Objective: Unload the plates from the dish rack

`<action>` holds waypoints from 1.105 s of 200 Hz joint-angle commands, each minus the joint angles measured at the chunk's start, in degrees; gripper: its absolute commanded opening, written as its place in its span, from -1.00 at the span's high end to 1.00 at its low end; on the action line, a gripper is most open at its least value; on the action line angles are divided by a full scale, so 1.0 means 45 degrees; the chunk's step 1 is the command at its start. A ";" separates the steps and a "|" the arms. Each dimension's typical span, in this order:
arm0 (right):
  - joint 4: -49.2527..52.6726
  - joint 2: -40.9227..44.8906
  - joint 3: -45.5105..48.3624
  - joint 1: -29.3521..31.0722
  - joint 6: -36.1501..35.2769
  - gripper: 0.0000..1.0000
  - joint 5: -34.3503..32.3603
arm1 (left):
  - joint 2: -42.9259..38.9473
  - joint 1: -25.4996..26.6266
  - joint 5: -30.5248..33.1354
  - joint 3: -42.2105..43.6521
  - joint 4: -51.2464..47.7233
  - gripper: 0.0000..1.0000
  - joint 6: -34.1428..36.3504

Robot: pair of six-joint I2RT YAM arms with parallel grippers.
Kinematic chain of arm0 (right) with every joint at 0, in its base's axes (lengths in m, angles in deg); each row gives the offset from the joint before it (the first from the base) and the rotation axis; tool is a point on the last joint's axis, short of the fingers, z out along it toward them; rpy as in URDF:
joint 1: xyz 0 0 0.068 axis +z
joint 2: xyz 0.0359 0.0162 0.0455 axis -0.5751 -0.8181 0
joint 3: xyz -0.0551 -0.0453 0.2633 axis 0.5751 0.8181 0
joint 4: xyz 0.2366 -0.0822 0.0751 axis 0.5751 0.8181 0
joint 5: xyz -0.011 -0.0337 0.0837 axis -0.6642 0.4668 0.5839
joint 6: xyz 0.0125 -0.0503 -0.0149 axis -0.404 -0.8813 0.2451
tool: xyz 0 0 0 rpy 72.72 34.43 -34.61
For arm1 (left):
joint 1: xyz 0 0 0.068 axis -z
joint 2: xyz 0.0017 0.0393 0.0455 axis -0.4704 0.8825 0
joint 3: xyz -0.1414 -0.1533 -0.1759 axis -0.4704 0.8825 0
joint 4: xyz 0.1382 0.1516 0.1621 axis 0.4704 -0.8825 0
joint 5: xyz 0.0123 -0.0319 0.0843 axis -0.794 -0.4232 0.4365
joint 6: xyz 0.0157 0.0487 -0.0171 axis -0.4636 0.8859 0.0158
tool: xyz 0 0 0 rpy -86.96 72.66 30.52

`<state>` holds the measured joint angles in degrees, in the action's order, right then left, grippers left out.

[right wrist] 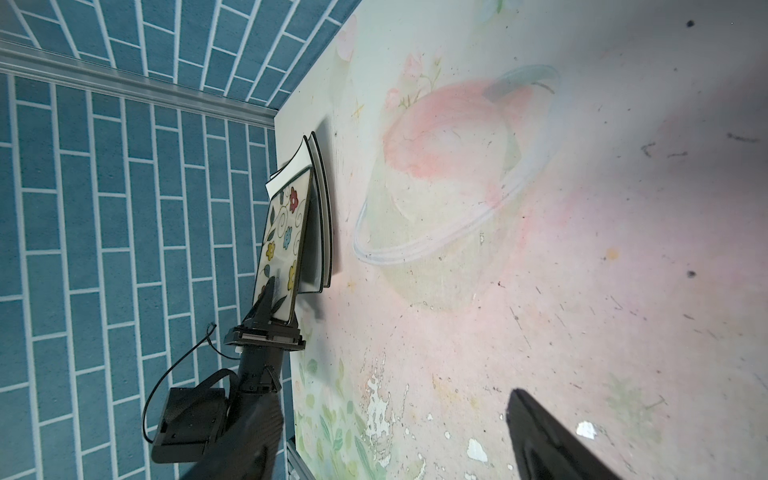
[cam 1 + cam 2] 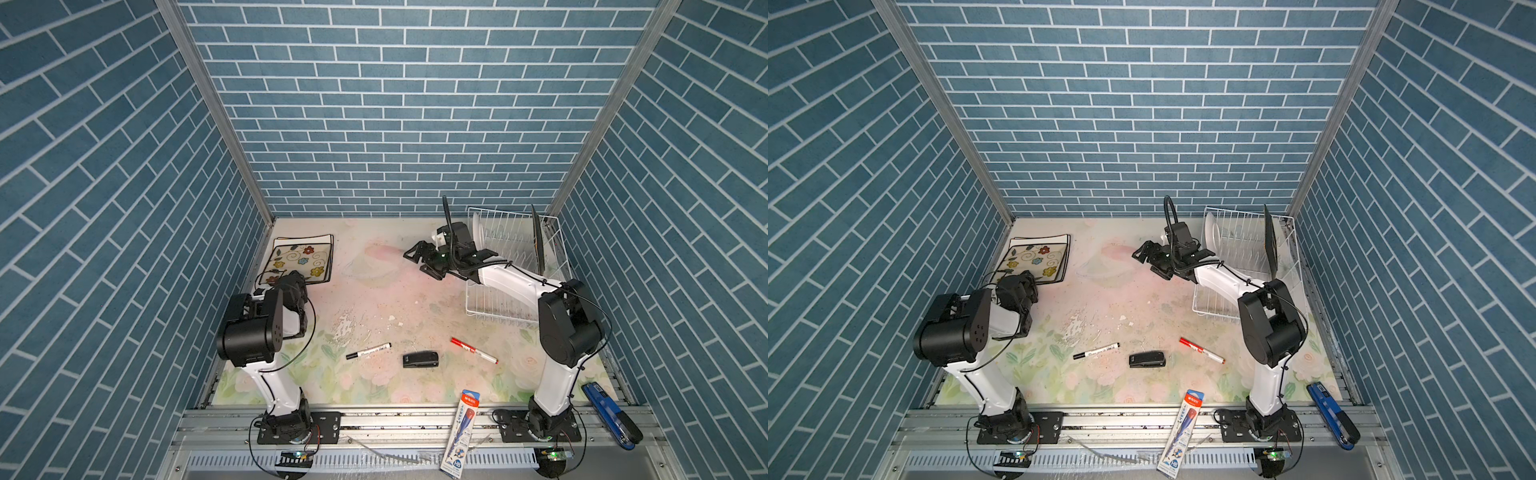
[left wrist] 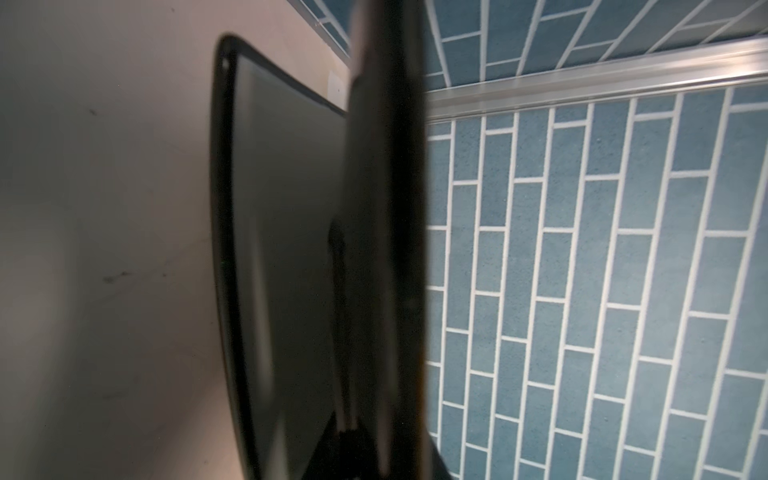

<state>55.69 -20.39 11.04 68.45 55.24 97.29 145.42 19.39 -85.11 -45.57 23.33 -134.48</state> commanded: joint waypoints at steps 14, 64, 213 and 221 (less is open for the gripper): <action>0.0055 -0.0176 -0.0647 0.0051 -0.0186 -0.71 0.0039 | -0.0817 -0.0066 -0.0003 -0.0638 0.0895 0.29 0.0185; 0.0028 -0.0138 -0.0610 0.0090 -0.0180 -0.71 0.0028 | -0.1582 -0.0065 0.0100 -0.0714 -0.0836 -0.02 0.0578; -0.0187 0.0249 -0.0062 0.0109 -0.0234 -0.70 -0.0076 | -0.2167 -0.0086 -0.0985 -0.2180 -0.5452 -0.53 0.1310; -0.0189 0.0263 -0.0032 0.0128 -0.0237 -0.71 -0.0076 | -0.2095 -0.0105 -0.1070 -0.2181 -0.5470 -0.55 0.1255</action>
<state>55.42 -20.44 11.06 68.77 55.24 97.27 137.14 19.33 -88.59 -53.22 -2.60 -130.07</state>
